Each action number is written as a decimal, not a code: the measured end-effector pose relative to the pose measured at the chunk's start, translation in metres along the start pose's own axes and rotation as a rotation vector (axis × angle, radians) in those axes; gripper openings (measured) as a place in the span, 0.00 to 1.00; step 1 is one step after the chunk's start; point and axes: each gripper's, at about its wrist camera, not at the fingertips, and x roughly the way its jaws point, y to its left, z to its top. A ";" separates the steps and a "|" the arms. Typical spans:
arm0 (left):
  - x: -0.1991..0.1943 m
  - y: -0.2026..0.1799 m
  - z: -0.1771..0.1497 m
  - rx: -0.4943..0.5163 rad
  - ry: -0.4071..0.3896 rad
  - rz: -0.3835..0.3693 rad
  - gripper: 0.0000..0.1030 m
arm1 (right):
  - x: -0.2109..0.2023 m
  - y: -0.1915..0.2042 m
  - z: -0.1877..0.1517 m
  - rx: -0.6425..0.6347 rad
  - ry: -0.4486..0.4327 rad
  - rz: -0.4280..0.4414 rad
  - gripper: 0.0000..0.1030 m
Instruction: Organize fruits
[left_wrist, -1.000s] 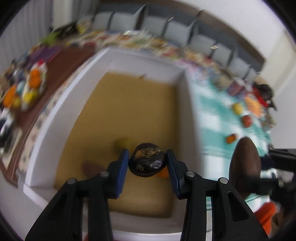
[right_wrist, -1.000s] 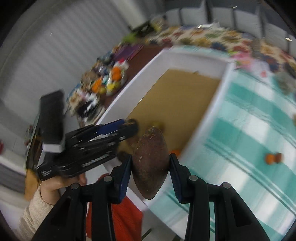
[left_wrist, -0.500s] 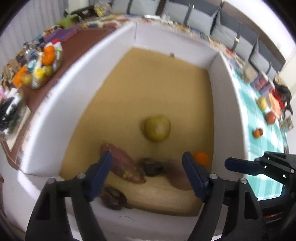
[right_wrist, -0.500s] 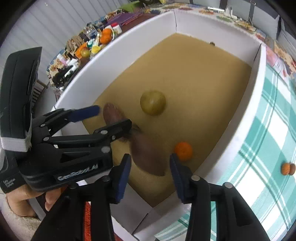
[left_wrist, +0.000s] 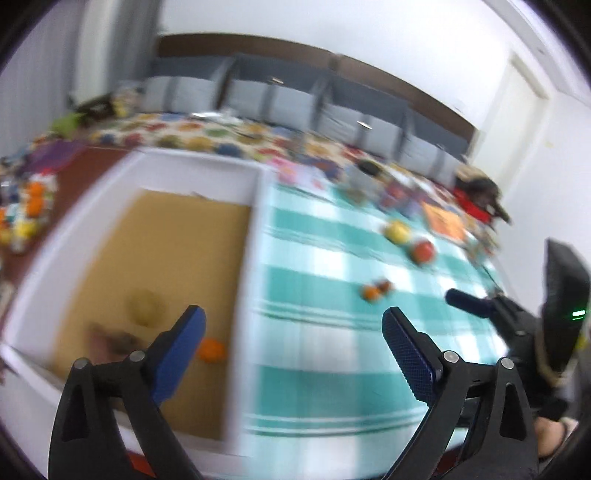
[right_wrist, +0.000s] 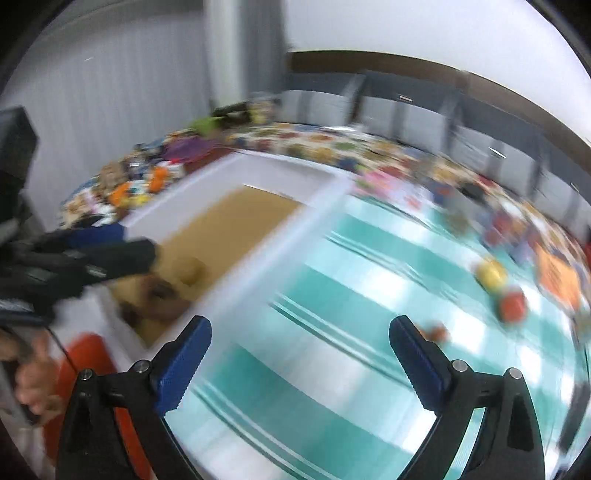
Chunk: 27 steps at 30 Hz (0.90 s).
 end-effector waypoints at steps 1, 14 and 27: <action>0.012 -0.012 -0.009 0.012 0.019 -0.014 0.94 | 0.000 -0.018 -0.019 0.025 0.010 -0.039 0.94; 0.158 -0.134 -0.108 0.252 0.217 -0.001 0.94 | 0.004 -0.191 -0.172 0.350 0.061 -0.340 0.94; 0.202 -0.148 -0.110 0.297 0.179 0.085 0.97 | 0.033 -0.217 -0.166 0.366 0.078 -0.361 0.94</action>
